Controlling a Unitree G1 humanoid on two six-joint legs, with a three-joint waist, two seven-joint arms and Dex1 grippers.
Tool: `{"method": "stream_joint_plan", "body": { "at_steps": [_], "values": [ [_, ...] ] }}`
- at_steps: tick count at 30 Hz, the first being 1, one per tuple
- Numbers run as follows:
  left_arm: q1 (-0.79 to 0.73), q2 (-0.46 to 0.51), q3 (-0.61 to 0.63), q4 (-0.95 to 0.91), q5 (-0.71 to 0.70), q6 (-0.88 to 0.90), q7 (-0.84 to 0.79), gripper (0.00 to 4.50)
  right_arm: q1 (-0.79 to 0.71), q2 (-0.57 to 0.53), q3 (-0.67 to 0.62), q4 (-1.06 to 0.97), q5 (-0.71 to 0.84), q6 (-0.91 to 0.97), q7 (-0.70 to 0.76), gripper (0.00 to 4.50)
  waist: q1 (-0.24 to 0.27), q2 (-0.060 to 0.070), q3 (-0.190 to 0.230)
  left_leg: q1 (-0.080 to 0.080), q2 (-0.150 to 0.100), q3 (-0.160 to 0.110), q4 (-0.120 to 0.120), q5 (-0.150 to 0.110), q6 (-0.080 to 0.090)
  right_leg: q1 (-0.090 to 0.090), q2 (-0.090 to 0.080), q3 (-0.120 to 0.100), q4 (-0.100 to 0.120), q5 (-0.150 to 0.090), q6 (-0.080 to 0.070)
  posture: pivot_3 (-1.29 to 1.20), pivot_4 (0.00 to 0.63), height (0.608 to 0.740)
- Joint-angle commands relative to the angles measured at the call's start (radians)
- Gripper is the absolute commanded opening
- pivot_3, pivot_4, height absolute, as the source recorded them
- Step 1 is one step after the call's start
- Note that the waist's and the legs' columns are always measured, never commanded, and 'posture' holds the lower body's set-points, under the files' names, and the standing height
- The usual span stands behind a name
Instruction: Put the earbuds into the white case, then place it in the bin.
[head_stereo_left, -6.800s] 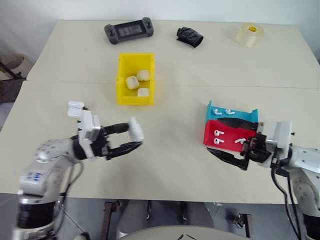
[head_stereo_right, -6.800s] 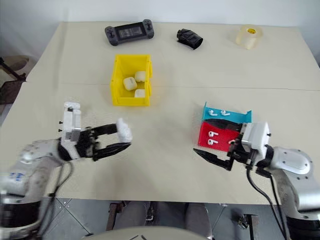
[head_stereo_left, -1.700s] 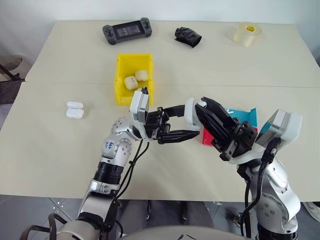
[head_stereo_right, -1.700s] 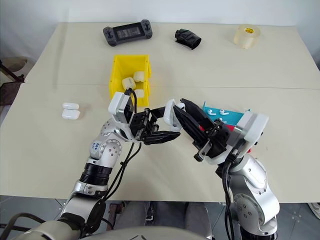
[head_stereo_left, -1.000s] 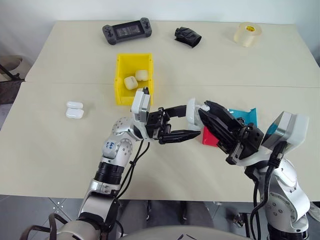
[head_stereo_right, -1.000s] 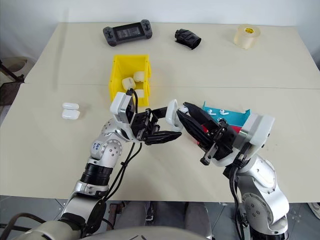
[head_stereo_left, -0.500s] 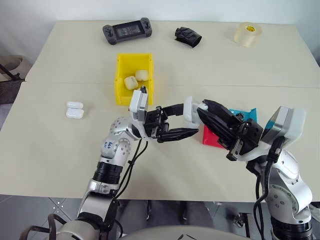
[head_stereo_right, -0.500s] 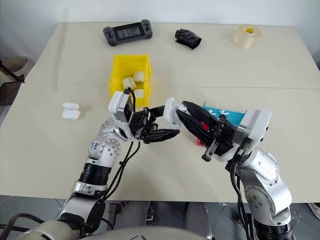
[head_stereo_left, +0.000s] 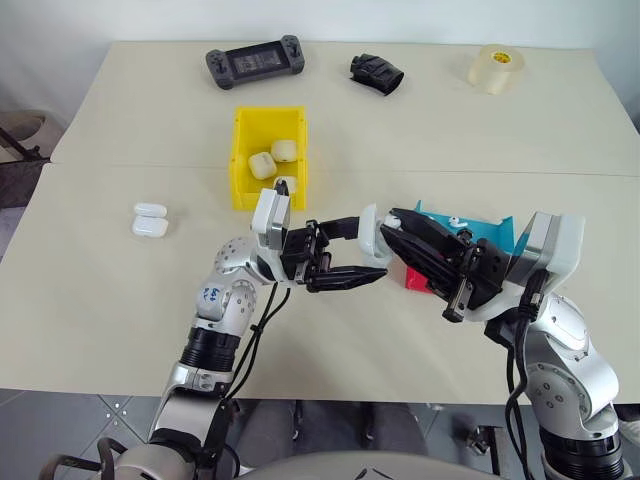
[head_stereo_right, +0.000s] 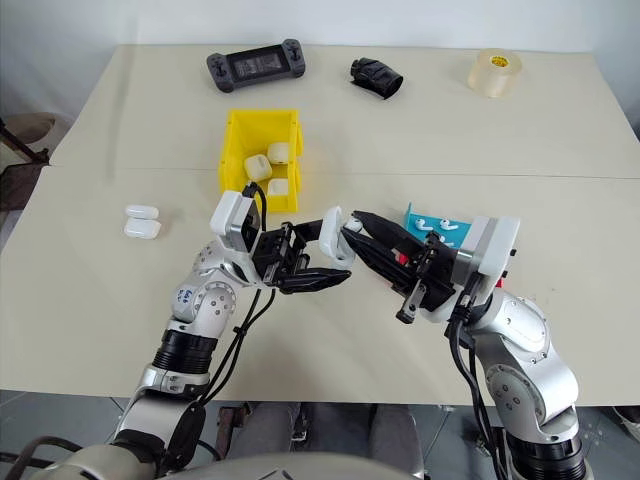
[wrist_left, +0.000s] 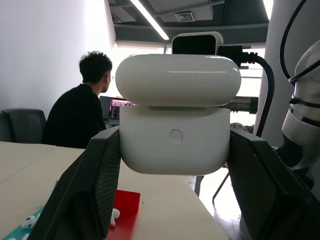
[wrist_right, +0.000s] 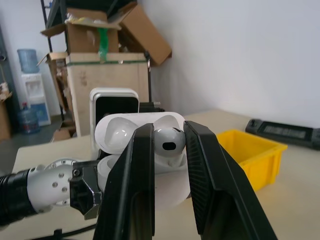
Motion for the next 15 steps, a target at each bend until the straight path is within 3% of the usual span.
{"method": "stream_joint_plan", "body": {
  "at_steps": [1, 7, 15],
  "values": [
    [-0.022, -0.022, 0.002, -0.066, -0.018, -0.057, -0.018, 2.79, 0.02, -0.069, -0.023, -0.004, 0.068, 0.109, 0.014, 0.5, -0.001, 0.0, 0.0, 0.0, 0.0, 0.0, 0.0, 0.0, 0.0, 0.0, 0.0, 0.0, 0.0, 0.0, 0.0, 0.0, 0.15, 0.74],
    [-0.023, -0.022, -0.005, -0.065, 0.003, -0.098, -0.03, 2.79, 0.017, -0.14, -0.069, -0.029, 0.173, 0.186, 0.016, 0.5, 0.001, 0.0, 0.0, 0.0, 0.002, 0.0, 0.0, 0.0, 0.0, 0.0, 0.0, 0.0, -0.001, 0.0, 0.0, 0.0, 0.15, 0.74],
    [-0.014, -0.012, -0.012, -0.07, 0.005, -0.107, -0.037, 2.79, 0.019, -0.169, -0.134, -0.058, 0.241, 0.213, 0.001, 3.15, 0.001, 0.0, 0.0, 0.0, 0.003, 0.0, 0.0, 0.0, 0.0, 0.001, 0.0, 0.0, -0.001, 0.0, 0.0, 0.0, 0.15, 0.74]
  ]
}}
